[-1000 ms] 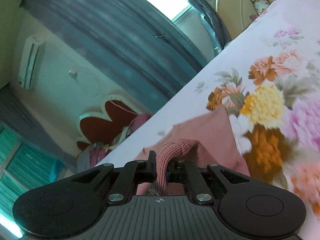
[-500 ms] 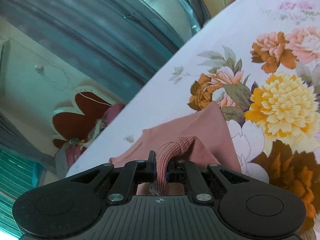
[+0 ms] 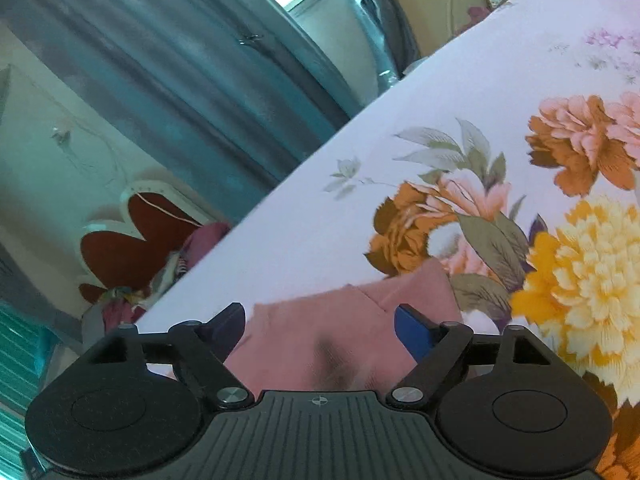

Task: Fold small clothes

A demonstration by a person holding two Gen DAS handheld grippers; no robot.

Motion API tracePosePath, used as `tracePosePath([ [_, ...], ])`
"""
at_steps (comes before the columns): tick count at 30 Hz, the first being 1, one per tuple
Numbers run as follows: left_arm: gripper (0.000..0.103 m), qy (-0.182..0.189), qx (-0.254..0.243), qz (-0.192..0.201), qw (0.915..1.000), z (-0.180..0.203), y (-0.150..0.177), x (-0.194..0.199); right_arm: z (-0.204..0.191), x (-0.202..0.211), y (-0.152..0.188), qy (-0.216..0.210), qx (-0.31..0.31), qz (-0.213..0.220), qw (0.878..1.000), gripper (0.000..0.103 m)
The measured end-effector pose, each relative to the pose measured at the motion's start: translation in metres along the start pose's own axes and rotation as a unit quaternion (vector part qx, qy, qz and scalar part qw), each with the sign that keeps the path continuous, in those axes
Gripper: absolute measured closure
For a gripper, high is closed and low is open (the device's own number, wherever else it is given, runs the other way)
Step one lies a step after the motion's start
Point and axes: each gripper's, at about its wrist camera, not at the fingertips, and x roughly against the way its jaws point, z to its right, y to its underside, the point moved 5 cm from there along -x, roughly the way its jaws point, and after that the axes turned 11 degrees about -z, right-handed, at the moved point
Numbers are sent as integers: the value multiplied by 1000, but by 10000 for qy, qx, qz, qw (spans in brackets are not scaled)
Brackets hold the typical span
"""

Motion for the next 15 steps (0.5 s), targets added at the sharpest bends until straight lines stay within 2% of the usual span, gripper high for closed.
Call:
tracePosePath([
  [1, 32, -230, -333, -111, 9991, 5, 0, -1, -1, 1, -1, 38, 108, 43, 9999, 33],
  [2, 35, -505, -685, -247, 9961, 10, 0, -4, -3, 1, -2, 192, 303, 50, 9993, 46],
  [3, 36, -777, -1041, -381, 9908, 16, 1, -8, -3, -2, -2, 415, 511, -30, 9978, 52],
  [4, 39, -1135, -1496, -563, 9806, 22, 4, -15, -4, -6, -2, 578, 703, -125, 9958, 54],
  [6, 45, -1626, -2124, -867, 9596, 27, 8, -26, -5, -15, 1, 919, 1169, -284, 9885, 56],
  [8, 56, -1987, -2541, -1131, 9398, 31, 13, -39, -7, -23, 5, 1156, 1549, -412, 9803, 56],
  [10, 59, -2257, -2753, -1242, 9262, 32, 15, -49, -8, -32, 11, 1290, 1844, -528, 9729, 59],
  [11, 63, -2373, -2824, -1241, 9211, 31, 16, -50, -10, -37, 14, 1400, 2006, -592, 9678, 72],
  [12, 67, -2420, -2841, -1214, 9198, 32, 16, -51, -11, -43, 16, 1512, 2137, -701, 9626, 80],
  [13, 83, -2385, -2828, -1197, 9213, 34, 17, -50, -11, -47, 18, 1685, 2247, -752, 9568, 84],
  [14, 92, -2316, -2796, -1169, 9244, 35, 18, -49, -11, -50, 20, 1843, 2396, -739, 9503, 93],
  [15, 95, -2301, -2777, -1070, 9265, 36, 18, -46, -11, -50, 22, 1908, 2477, -707, 9472, 95],
])
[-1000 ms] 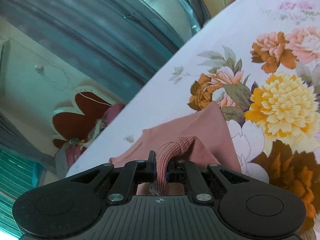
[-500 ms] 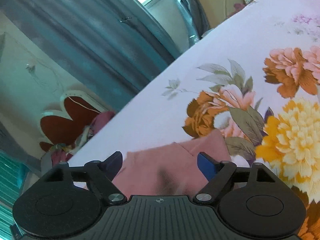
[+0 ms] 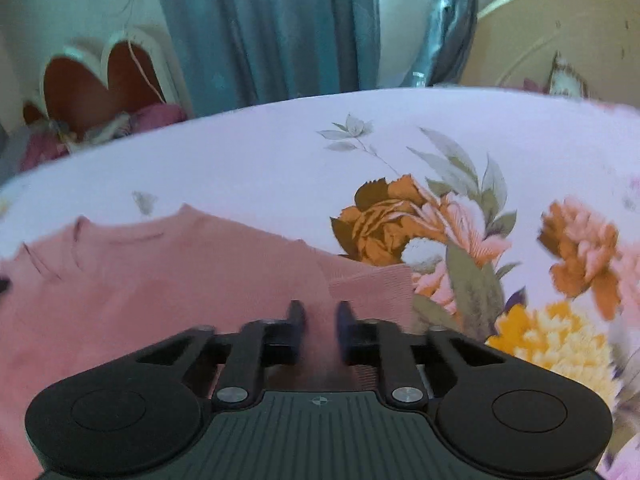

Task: Fold small clothes

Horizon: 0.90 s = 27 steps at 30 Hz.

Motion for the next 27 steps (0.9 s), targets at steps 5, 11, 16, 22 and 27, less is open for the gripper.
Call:
tracePosePath([
  [5, 96, 166, 277, 640, 9974, -8, 3, 17, 8, 16, 4, -23, -128, 421, 9990, 97],
  [11, 95, 78, 508, 379, 9980, -16, 9, -2, 14, 9, 4, 171, -245, 415, 9987, 98],
  [16, 65, -259, 532, 444, 9973, -20, 9, 15, 14, 9, 5, 442, -465, 355, 9973, 68],
  [22, 63, 839, -777, 370, 9928, 65, 37, 35, -51, 47, 21, -77, 538, 653, 9964, 73],
  [27, 60, 564, -1655, -250, 9843, 127, 44, -9, -127, 15, 39, -480, 1549, 75, 9867, 73],
])
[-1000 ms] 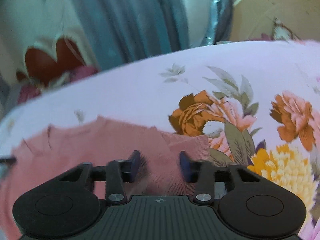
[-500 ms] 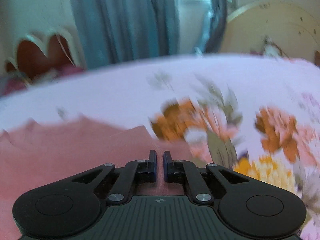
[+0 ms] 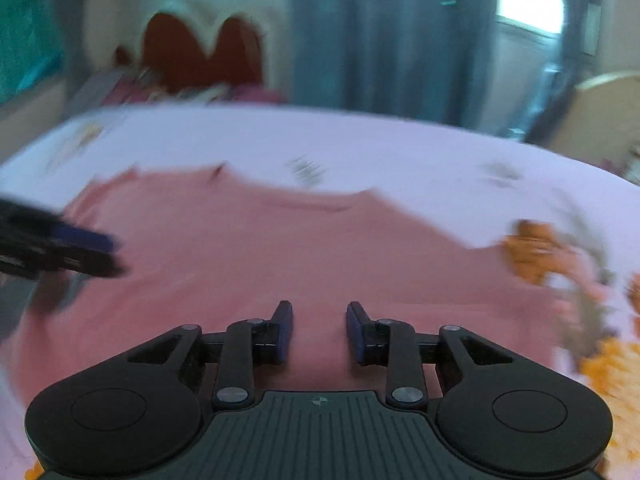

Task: Fold small clothes

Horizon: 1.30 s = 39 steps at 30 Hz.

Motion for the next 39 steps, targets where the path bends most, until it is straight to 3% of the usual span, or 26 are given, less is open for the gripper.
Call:
tracePosePath([
  [4, 53, -398, 134, 109, 9991, -4, -30, -11, -3, -24, -20, 292, -240, 88, 9992, 73],
  [6, 53, -369, 238, 165, 9989, -9, -35, -17, 5, -30, -31, 537, -485, 122, 9973, 73],
  [8, 54, -278, 320, 290, 9987, -16, -34, -14, 13, -35, -36, 492, -667, 57, 9965, 73],
  [10, 54, -362, 487, 460, 9971, -34, -33, -6, 19, -31, -35, 412, -546, 31, 9977, 73],
  [14, 57, -1011, 986, 516, 9886, -101, -8, 13, 69, -12, -17, 1053, -874, 67, 9906, 73],
  [15, 58, -900, 1139, 633, 9874, -115, -1, 17, 93, -10, -9, 1206, -1159, 5, 9859, 73],
  [18, 63, -517, 1632, 847, 9816, -135, 6, 29, 120, 0, -4, 850, -1506, 42, 9849, 73],
  [20, 61, -630, 1725, 885, 9790, -127, 5, 33, 112, 4, -10, 976, -1422, 8, 9850, 73],
  [22, 52, -624, 1541, 986, 9811, -101, 2, 37, 95, 14, -14, 955, -1391, 142, 9856, 51],
  [23, 35, -551, 1395, 1034, 9833, -85, -1, 38, 84, 17, -14, 911, -1334, 257, 9865, 31],
  [25, 7, -445, 1091, 1092, 9870, -48, -6, 33, 51, 23, -16, 582, -1065, 517, 9913, 31],
  [26, 12, -363, 932, 1130, 9885, -29, -7, 29, 35, 24, -16, 447, -945, 555, 9930, 32],
  [27, 16, -250, 855, 1088, 9901, -15, -7, 25, 20, 25, -16, 299, -835, 587, 9943, 48],
  [29, 29, -58, 660, 909, 9937, 10, -6, 15, -2, 22, -16, -20, -667, 521, 9964, 59],
  [33, 25, -245, 482, 547, 9970, 28, 13, -4, -26, 13, -6, -162, -312, 337, 9988, 58],
  [36, 24, -666, 322, 454, 9962, 25, 19, -13, -27, 6, 5, 151, -106, 176, 9997, 58],
  [38, 24, -656, 401, 470, 9959, 17, 19, -10, -9, 6, 11, 442, -385, 224, 9980, 58],
  [39, 24, -662, 434, 468, 9958, 15, 19, -11, 3, 7, 13, 390, -659, 247, 9968, 59],
])
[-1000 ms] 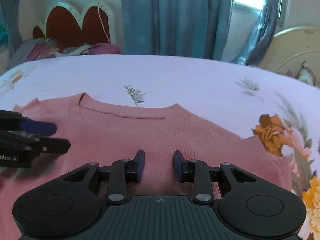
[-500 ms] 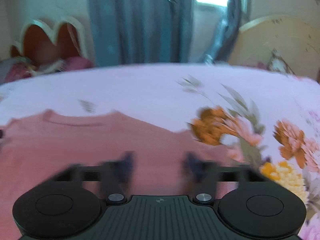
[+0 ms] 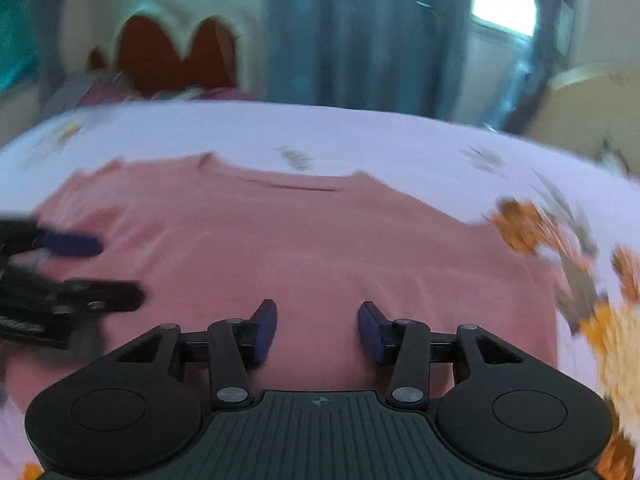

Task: Fold small clothes

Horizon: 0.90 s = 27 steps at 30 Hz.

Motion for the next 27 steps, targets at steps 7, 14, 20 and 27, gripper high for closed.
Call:
tracePosePath([
  [7, 24, -58, 19, -27, 10000, -4, -2, 4, 19, -3, -4, -3, -215, -119, 9997, 58],
  [14, 22, -644, 635, 30, 9959, -78, 16, 17, 84, 10, 15, 749, -963, -229, 9923, 58],
  [20, 24, -344, 486, 273, 9979, -48, 9, 38, 65, 38, 12, 538, -759, 231, 9954, 58],
  [27, 19, -92, -5, -51, 9999, 26, 18, 10, -48, 36, 23, -451, 418, 26, 9981, 59],
])
